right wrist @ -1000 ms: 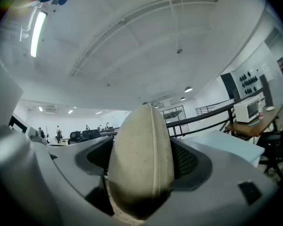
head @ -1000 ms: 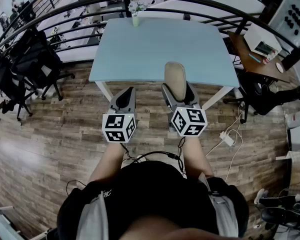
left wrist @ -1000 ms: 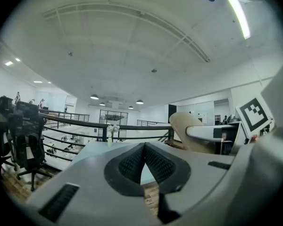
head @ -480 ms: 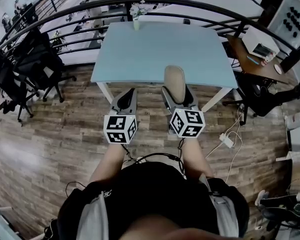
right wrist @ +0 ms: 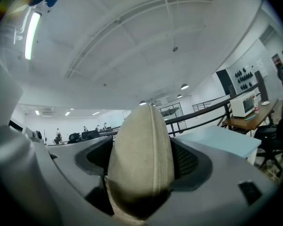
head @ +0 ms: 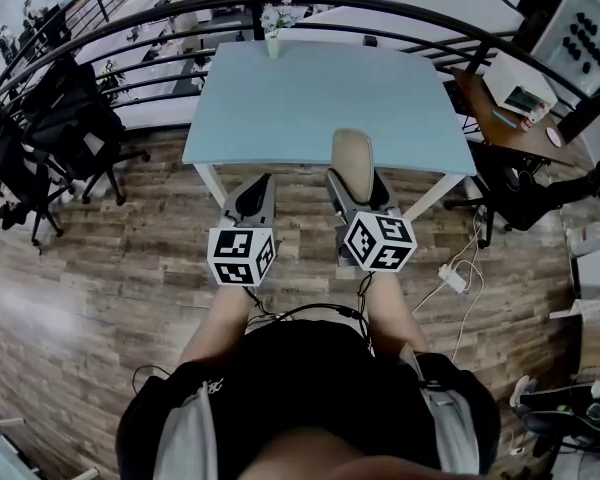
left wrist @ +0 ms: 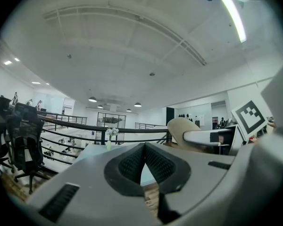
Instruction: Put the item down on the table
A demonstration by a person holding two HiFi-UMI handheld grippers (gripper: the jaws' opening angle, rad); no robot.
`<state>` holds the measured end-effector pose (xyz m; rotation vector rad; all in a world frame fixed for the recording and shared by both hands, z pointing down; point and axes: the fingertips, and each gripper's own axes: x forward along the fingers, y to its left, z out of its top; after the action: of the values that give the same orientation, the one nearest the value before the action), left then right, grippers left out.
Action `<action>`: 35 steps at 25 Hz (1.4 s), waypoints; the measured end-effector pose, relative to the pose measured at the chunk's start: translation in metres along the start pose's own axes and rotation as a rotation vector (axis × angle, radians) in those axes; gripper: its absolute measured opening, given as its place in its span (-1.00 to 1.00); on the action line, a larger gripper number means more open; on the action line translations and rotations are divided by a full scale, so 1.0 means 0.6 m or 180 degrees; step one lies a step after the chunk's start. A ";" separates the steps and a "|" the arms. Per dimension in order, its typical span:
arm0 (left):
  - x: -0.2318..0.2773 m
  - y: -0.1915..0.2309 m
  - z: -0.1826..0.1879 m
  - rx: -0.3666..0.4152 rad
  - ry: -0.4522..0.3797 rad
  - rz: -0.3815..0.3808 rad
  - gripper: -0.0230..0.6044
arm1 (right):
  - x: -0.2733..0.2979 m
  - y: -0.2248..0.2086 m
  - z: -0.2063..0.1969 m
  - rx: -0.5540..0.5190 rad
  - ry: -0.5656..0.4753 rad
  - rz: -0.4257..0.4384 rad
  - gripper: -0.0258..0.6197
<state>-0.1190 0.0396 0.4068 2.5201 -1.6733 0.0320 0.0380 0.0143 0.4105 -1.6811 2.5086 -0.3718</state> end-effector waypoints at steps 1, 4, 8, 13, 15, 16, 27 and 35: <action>0.000 0.008 -0.001 -0.0013 -0.0012 0.0013 -0.88 | 0.006 0.004 -0.002 -0.0026 0.0011 0.0004 0.25; -0.003 0.034 -0.001 -0.0038 -0.0043 0.0054 -0.88 | 0.025 0.023 -0.009 -0.0051 0.0028 0.0037 0.25; -0.005 0.068 0.009 -0.0049 -0.0112 0.0109 -0.88 | 0.054 0.050 -0.007 -0.0086 0.0015 0.0107 0.25; -0.004 0.096 0.013 -0.0018 -0.0127 0.0142 -0.88 | 0.079 0.070 -0.005 -0.0079 -0.0042 0.0134 0.25; -0.002 0.105 0.011 -0.0001 -0.0107 0.0146 -0.88 | 0.085 0.075 -0.006 -0.0059 -0.0057 0.0144 0.25; 0.000 0.110 0.010 0.0011 -0.0097 0.0144 -0.88 | 0.088 0.077 -0.007 -0.0049 -0.0062 0.0144 0.25; 0.096 0.109 0.011 0.0138 -0.0110 0.0077 -0.89 | 0.151 0.003 -0.005 0.0008 -0.0150 0.0070 0.25; 0.222 0.104 0.014 0.0159 -0.0099 0.0010 -0.88 | 0.227 -0.088 0.013 0.0041 -0.0187 0.0007 0.25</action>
<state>-0.1250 -0.1071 0.4147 2.5671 -1.7090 0.0356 0.0344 -0.1314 0.4235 -1.6595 2.4610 -0.3329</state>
